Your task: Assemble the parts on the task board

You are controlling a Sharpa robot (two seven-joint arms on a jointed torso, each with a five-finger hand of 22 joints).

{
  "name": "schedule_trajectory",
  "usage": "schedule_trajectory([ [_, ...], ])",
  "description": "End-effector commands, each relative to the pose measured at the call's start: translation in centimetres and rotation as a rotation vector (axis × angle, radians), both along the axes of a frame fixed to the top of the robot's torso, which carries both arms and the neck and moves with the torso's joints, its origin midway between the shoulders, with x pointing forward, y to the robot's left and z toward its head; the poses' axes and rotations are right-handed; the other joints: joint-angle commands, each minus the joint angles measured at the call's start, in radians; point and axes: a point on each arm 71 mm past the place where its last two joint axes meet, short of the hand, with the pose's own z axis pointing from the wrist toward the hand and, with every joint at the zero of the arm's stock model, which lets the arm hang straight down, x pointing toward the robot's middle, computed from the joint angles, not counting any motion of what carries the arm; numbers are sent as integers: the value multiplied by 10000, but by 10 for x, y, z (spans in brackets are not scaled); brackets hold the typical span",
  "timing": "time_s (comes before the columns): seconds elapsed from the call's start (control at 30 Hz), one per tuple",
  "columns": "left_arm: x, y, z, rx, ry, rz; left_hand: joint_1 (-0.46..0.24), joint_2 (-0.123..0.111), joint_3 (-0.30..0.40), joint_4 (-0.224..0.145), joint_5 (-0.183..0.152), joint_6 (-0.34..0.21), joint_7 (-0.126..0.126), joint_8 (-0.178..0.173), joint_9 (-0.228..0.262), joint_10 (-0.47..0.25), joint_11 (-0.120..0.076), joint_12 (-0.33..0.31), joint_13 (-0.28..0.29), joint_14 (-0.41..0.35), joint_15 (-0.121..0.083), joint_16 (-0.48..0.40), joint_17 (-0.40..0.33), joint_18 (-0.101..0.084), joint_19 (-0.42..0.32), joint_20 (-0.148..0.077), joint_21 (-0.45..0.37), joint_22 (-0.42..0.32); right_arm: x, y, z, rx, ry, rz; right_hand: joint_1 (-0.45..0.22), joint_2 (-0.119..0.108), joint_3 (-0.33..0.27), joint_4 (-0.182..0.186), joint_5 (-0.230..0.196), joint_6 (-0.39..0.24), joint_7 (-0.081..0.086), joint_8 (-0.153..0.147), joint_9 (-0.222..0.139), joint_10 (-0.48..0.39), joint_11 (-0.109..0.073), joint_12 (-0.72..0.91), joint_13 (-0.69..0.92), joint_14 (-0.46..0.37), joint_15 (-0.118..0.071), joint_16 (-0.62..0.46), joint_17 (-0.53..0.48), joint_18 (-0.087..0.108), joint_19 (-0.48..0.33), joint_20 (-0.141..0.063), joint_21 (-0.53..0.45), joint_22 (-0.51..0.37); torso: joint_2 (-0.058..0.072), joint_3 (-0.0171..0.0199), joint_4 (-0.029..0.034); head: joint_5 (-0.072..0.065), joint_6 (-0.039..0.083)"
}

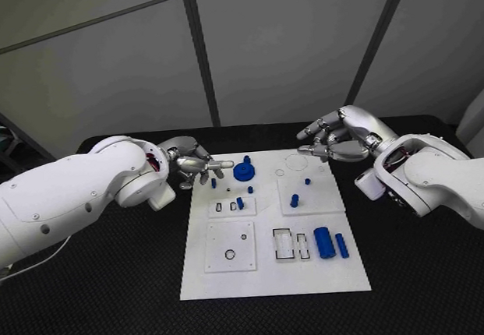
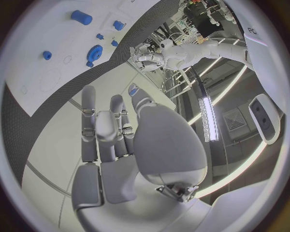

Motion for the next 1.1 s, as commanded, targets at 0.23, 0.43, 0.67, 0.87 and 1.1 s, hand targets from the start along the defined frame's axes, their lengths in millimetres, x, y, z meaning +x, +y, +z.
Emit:
schedule_trajectory([
  [0.23, 7, -19, -12, 2839, 636, 183, -417, -471, -206, 91, 10, -439, 6, 633, 876, -665, 33, -27, 37, 389, 0, -372, 217, -56, -599, 53, -266, -494, 6, -2, 1, 191, -82, -361, 11, -98, -106, 36, 81, 12, 13, 49, -19, -96, 5, -110, -57, -66, 18, -146, -83, 123, 65, 14, -117, -57, -112, 25, 39, 42, -118],
  [0.43, 6, -34, -18, 3188, 953, -146, -590, -497, 30, 106, -15, -1217, -75, 2036, 2367, -121, -30, 3501, 3193, 664, -40, 430, 1221, -162, -294, 43, 221, 339, 7, -2, 0, 70, -84, -472, 18, -95, -115, 61, 277, -52, 20, 35, -27, -70, 7, -133, -94, -27, 17, -174, -50, 126, 129, 15, -201, -115, -95, 18, 40, 50, -146],
  [0.67, 4, -45, -26, 3629, 1312, -539, -736, -399, 77, 94, 4, -1670, -208, 3093, 3525, 340, -146, 5373, 4933, 826, -142, 818, 1775, -306, 194, -52, 709, 1206, 9, -1, 0, 3, -33, -545, 15, -97, -122, 87, 389, -92, 25, 26, -30, -44, 8, -144, -117, 2, 15, -197, -36, 127, 180, 13, -247, -148, -75, 17, 38, 36, -154],
  [0.87, 4, -54, -28, 3751, 1409, -800, -743, -306, 99, 90, 6, -1714, -225, 3201, 3659, 367, -162, 5472, 5016, 833, -153, 832, 1794, -322, 248, -61, 759, 1303, 9, 0, -1, -12, 5, -546, 18, -94, -121, 100, 452, -107, 26, 24, -30, -34, 7, -151, -129, 15, 13, -211, -32, 127, 205, 11, -269, -164, -69, 27, 25, 42, -177],
  [1.1, 5, -59, -28, 3762, 1411, -935, -668, -200, 123, 66, 7, -1764, -235, 3273, 3764, 337, -171, 5463, 4988, 834, -161, 836, 1797, -320, 244, -70, 758, 1307, 10, 2, -2, -23, 41, -535, 19, -91, -119, 112, 500, -118, 28, 24, -30, -32, 8, -159, -140, 16, 13, -248, -57, 127, 224, 10, -290, -179, -66, 19, 37, 30, -222],
])
